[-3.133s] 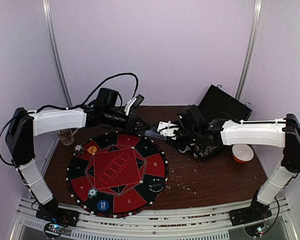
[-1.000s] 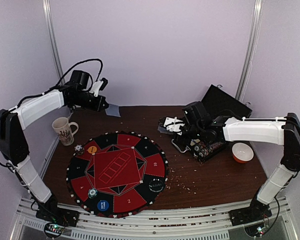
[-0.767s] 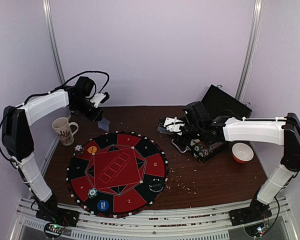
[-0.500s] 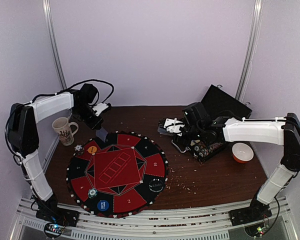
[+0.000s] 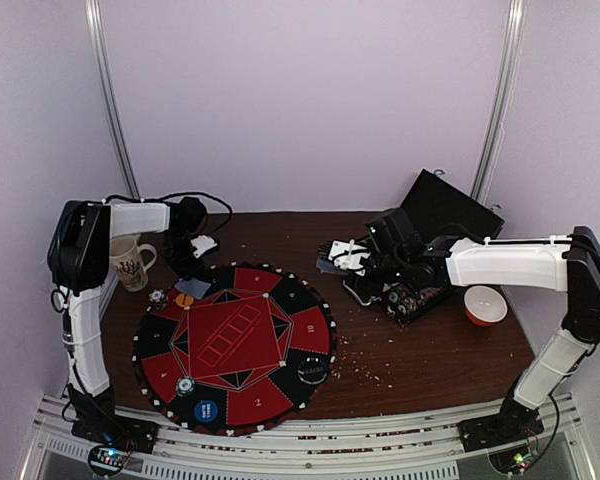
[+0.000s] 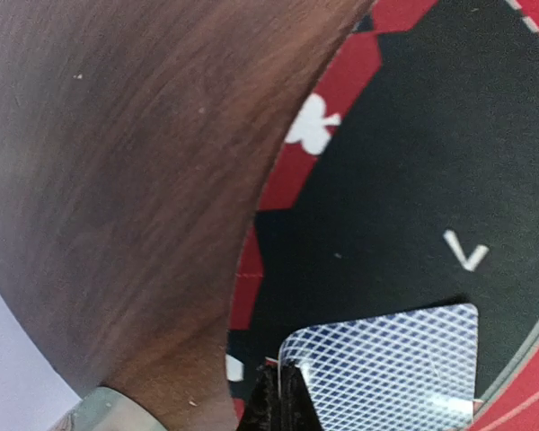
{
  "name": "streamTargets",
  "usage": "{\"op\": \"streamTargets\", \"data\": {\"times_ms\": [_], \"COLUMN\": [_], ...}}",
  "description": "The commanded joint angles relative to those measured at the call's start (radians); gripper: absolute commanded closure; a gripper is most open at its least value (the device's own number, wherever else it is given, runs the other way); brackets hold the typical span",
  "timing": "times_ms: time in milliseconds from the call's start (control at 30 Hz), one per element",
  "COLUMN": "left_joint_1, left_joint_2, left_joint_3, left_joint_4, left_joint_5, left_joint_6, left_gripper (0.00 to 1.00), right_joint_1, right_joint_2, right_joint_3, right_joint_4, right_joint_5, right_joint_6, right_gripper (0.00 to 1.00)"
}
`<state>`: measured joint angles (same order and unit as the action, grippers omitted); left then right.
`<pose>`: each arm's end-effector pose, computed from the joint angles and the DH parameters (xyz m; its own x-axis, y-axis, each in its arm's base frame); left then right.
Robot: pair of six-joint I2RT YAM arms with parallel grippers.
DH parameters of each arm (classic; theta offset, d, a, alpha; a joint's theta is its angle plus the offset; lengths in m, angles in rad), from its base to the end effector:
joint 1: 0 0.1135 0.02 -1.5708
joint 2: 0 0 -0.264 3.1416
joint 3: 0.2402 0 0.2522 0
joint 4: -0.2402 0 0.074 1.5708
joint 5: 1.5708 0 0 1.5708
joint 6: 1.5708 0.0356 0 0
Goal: Distribute texas hold em gaming equipment
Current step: Distribute the poker card in the big blind area.
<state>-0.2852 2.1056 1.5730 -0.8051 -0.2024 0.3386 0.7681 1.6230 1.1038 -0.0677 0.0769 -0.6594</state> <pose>0.4062 -0.1116 0.1620 -0.8039 0.5748 -0.1529 0.5281 0.8080 0.2612 0.2661 0.2533 0.2470 0.0814 -0.7706 -0.6320 -0.7551 0.3662 -0.5438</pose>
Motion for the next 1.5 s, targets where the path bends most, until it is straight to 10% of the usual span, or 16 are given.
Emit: {"op": "streamTargets", "data": {"times_ms": [0,767,1000,1233,1467], "left_joint_1": [-0.025,-0.091,-0.098,-0.100,-0.121], "left_joint_2": [-0.019,-0.020,-0.027,-0.136,-0.376], "left_joint_3": [-0.047,-0.111,-0.104,-0.064,-0.084], "left_joint_4": [0.157,0.360,0.389,0.504,0.572], "left_joint_5": [-0.110,-0.131,-0.185,-0.278,0.322], "left_joint_6": [0.094,0.231,0.209,0.091,-0.291], "left_gripper": [1.00,0.99,0.63,0.54,0.24], "right_joint_1": [-0.002,-0.003,-0.001,-0.002,0.015], "right_joint_2": [-0.037,-0.042,-0.045,-0.047,-0.053], "right_joint_3": [-0.010,-0.016,-0.014,-0.013,0.001], "right_joint_4": [0.018,0.016,0.008,0.002,0.004], "right_joint_5": [-0.011,-0.011,-0.009,-0.003,-0.006], "right_joint_6": [0.007,0.011,0.009,0.000,-0.024], "right_gripper": [0.55,0.55,0.55,0.54,0.54]}}
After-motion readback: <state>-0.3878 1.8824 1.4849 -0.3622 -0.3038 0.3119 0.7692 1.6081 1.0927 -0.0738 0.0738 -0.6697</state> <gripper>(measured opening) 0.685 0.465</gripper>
